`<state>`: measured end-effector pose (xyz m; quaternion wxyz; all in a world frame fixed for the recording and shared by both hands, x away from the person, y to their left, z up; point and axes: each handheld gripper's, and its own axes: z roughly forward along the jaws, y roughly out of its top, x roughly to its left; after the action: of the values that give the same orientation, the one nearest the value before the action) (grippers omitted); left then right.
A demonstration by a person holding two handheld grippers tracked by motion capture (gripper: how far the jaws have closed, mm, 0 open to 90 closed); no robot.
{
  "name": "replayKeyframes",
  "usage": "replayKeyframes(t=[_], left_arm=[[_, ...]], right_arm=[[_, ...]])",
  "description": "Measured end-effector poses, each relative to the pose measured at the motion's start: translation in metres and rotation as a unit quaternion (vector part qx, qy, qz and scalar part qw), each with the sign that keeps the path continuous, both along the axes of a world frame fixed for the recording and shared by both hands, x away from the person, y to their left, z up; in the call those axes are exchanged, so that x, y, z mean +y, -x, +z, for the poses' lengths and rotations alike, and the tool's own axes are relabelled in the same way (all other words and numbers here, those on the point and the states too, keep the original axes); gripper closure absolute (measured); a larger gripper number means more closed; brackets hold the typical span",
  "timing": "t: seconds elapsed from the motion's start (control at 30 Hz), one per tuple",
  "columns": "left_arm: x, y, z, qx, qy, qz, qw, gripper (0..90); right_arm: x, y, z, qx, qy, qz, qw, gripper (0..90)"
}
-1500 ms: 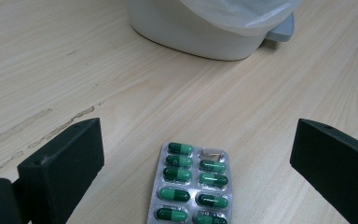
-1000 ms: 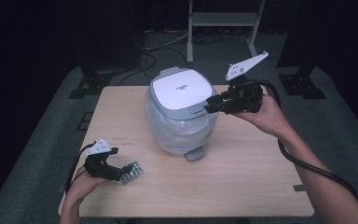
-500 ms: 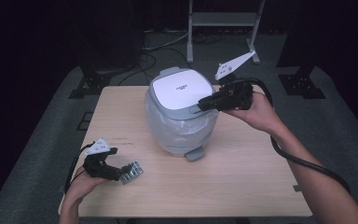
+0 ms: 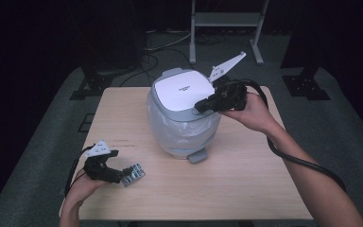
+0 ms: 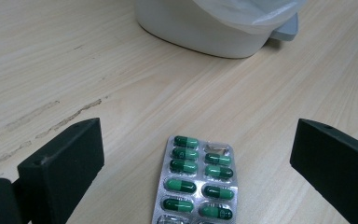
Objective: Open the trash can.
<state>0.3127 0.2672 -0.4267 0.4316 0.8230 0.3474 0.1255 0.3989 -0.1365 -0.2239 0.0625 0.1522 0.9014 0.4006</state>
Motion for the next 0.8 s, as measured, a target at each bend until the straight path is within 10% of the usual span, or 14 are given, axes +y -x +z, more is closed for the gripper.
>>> replayKeyframes(t=[0.8], left_arm=[[-0.003, 0.0, -0.001, 0.003, -0.001, -0.006, 1.0, 1.8]], right_arm=[[0.006, 0.003, -0.011, -0.022, 0.004, 0.011, 0.9997, 90.0]])
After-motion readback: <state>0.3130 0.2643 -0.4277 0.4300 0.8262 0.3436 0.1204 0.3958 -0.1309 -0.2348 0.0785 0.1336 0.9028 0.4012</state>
